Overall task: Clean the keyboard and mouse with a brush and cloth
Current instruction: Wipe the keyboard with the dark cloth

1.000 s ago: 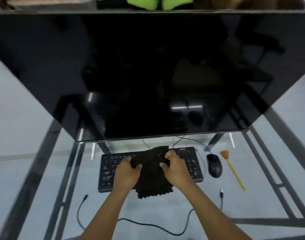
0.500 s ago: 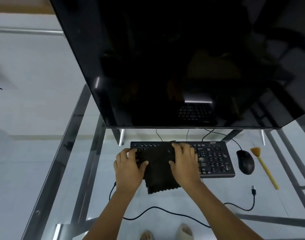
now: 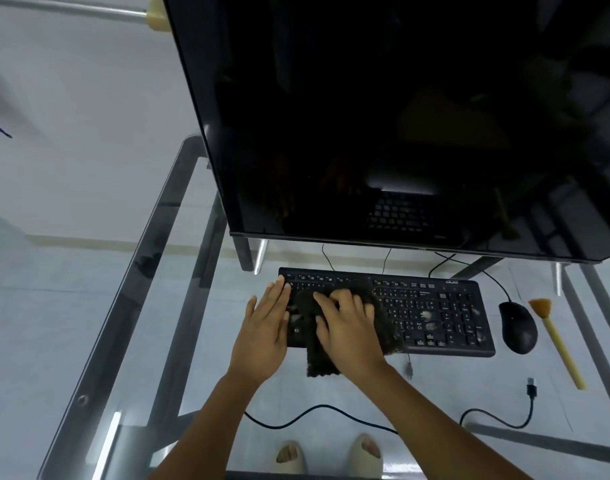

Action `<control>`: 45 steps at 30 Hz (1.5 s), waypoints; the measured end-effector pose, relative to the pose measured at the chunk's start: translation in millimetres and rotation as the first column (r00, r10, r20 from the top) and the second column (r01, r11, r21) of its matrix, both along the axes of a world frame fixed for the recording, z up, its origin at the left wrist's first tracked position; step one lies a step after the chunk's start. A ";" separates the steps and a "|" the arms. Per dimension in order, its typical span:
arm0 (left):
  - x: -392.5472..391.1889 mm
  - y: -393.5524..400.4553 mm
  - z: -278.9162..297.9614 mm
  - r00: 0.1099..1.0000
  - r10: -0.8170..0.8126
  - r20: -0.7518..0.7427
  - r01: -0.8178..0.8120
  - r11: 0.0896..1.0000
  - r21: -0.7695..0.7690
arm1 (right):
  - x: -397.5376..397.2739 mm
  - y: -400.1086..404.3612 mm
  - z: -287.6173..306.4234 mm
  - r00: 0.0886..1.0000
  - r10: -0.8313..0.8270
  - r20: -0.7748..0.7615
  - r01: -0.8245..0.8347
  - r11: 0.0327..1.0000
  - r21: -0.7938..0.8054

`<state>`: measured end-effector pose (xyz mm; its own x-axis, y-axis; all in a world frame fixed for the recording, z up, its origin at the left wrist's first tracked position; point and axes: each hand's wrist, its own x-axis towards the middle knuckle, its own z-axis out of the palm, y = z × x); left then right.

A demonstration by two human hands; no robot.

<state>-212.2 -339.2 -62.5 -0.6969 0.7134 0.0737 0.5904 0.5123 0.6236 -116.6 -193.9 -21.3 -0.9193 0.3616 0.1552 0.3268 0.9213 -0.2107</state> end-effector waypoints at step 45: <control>2.2 -9.8 -8.4 0.993 -0.012 -0.119 0.005 0.998 -0.058 | -20.5 -10.7 12.1 0.981 0.175 0.085 -0.159 0.974 -0.160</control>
<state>-210.1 -349.0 -70.9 -0.6793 0.7248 0.1147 0.6634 0.5398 0.5181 -137.1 -204.6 -9.2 -0.9767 0.2140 0.0164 0.1971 0.9242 -0.3272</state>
